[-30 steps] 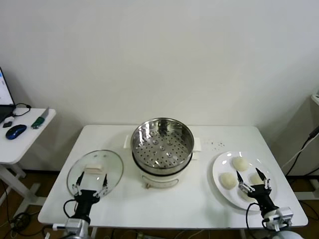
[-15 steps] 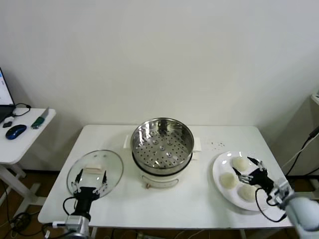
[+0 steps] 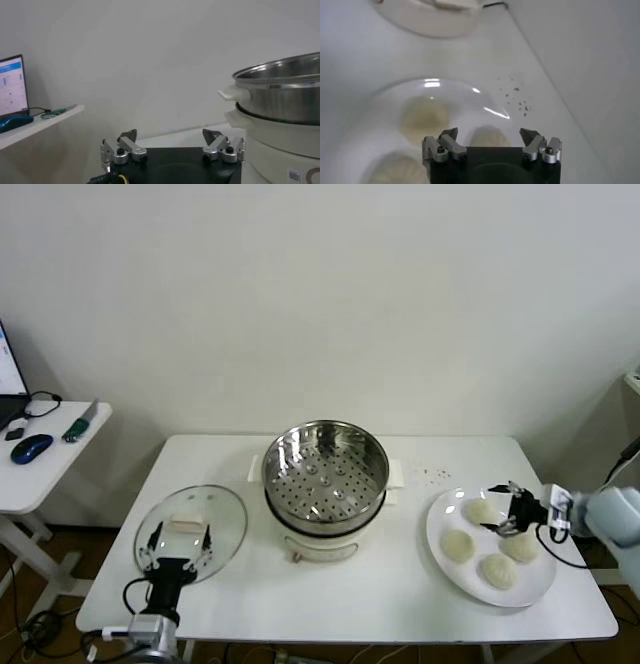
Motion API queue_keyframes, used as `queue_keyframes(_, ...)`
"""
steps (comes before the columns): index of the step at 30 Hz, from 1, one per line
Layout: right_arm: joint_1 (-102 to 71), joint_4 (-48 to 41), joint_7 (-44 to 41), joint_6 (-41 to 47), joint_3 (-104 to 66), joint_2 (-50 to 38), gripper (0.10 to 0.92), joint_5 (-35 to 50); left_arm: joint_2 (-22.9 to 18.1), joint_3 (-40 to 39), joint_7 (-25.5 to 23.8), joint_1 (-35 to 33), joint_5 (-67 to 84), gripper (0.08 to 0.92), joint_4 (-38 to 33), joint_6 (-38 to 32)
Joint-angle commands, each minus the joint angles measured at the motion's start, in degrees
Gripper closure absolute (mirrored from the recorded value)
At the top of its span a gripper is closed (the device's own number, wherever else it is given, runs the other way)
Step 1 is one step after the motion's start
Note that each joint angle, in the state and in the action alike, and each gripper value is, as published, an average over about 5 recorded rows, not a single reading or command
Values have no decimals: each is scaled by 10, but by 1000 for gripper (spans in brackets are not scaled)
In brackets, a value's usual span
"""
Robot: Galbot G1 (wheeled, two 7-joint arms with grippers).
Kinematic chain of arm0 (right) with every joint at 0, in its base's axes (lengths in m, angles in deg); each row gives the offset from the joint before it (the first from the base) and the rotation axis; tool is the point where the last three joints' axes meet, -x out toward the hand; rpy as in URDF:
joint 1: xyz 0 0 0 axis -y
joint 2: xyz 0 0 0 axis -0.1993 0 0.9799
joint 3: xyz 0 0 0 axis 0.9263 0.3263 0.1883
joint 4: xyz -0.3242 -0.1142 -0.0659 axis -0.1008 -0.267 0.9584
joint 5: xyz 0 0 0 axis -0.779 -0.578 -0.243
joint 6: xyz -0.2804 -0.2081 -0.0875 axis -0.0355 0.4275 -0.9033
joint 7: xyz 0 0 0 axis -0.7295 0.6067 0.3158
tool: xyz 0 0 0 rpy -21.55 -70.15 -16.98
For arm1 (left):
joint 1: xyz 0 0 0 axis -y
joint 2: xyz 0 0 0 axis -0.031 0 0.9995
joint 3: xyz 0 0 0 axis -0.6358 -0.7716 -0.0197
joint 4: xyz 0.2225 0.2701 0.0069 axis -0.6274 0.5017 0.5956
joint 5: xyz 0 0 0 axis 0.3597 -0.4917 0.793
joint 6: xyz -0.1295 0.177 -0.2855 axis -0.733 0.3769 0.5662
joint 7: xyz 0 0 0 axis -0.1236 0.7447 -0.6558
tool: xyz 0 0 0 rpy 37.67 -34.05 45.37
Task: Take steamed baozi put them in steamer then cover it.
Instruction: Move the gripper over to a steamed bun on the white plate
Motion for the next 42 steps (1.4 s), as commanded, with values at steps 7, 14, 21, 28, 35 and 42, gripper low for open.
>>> queue_keyframes(7,284,-156,-83,-7,336,29,203,-46,0,1,4,3,0,177,0,7)
queue_keyframes(14,289,-202,-81,-12,346,75,203,-53,4,4,4,2,0,177,3,7)
queue_keyframes(21,288,-233,-80,-18,350,117,203,-64,5,5,5,3,0,177,3,8)
queue_keyframes(28,292,-264,-77,-31,353,145,203,-74,5,5,5,4,0,177,8,8)
queue_keyframes(35,293,-280,-82,-44,360,156,205,-80,6,4,5,7,0,177,11,10)
queue_keyframes(42,298,-290,-83,-53,362,161,275,-86,7,3,5,9,0,177,13,10)
